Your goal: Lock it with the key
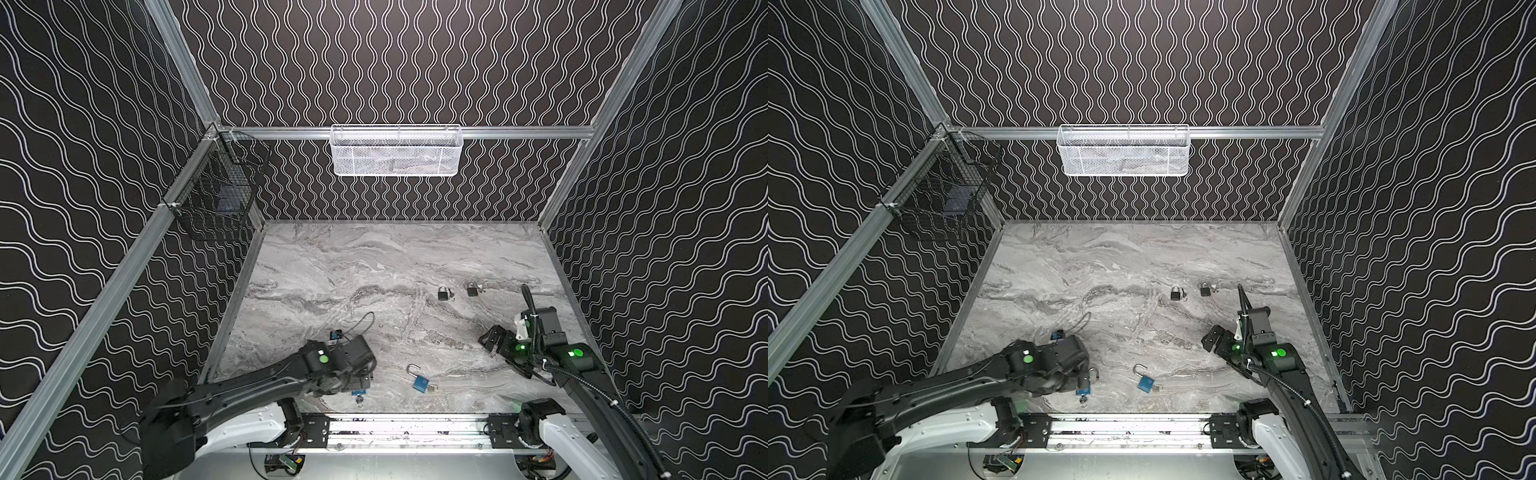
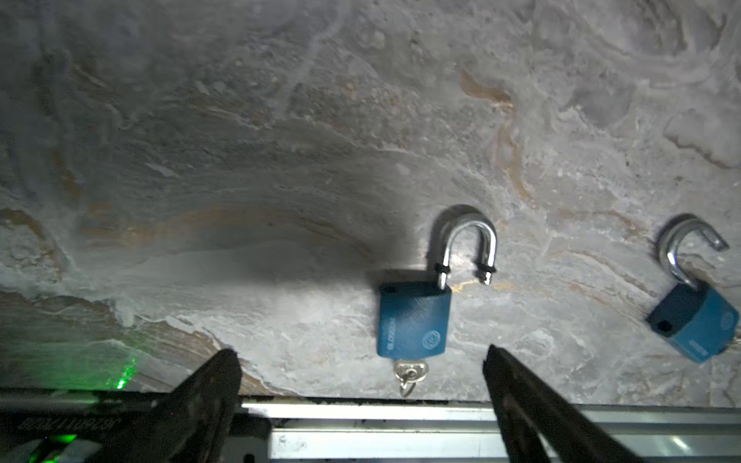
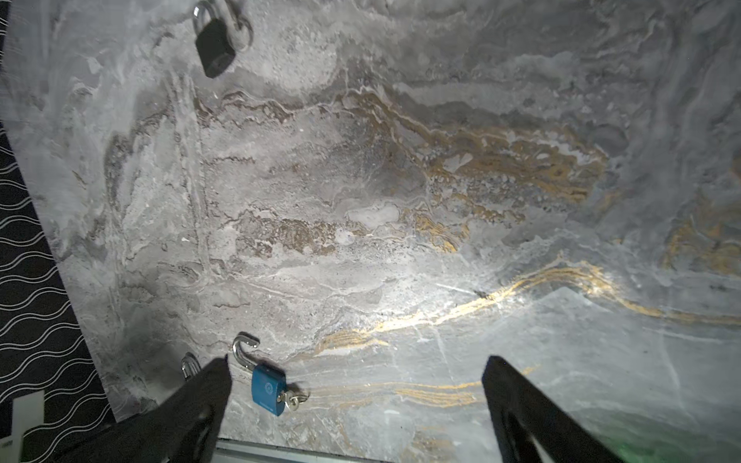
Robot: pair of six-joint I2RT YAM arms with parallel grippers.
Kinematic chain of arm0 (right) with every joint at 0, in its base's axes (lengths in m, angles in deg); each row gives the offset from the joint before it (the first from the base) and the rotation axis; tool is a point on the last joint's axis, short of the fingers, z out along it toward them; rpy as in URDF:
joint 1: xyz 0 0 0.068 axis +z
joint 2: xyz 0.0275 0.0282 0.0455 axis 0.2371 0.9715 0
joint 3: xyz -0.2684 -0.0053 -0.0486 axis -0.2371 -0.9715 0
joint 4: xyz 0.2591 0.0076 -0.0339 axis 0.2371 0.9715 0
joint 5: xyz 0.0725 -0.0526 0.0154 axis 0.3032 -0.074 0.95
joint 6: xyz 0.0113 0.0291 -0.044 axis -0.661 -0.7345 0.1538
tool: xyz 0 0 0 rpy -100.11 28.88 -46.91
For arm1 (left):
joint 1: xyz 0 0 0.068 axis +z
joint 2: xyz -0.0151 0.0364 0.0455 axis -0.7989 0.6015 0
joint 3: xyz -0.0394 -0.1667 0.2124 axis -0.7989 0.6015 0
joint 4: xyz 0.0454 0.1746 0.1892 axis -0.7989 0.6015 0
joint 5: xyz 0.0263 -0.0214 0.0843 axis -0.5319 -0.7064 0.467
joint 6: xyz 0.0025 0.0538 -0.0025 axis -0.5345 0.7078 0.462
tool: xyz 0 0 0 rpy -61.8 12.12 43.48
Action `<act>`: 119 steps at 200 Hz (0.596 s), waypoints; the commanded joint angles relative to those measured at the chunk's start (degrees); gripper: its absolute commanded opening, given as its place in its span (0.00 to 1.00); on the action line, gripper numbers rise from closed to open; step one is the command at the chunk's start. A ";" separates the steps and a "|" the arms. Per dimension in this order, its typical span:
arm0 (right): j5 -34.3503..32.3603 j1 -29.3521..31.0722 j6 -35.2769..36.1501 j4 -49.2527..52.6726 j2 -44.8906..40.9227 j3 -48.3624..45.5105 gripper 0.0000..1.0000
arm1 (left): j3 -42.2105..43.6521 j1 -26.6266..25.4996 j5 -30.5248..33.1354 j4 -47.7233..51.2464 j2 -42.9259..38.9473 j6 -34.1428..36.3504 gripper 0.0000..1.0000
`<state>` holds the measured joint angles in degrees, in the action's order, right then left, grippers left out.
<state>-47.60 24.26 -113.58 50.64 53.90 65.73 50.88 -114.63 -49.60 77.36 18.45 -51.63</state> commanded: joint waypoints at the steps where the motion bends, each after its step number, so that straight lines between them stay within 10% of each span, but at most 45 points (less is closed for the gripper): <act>1: -0.56 0.52 -1.47 -2.99 0.45 -0.05 1.00 | -2.44 -2.18 1.38 -2.53 4.04 -4.20 0.99; 119: -3.42 3.66 0.38 -2.11 0.63 2.83 1.00 | 4.79 -2.64 -0.82 -10.93 7.65 -4.23 0.97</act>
<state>-50.49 26.97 -113.10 48.34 54.47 67.83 55.93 -117.27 -50.32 70.25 25.16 -56.73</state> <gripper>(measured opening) 0.998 0.976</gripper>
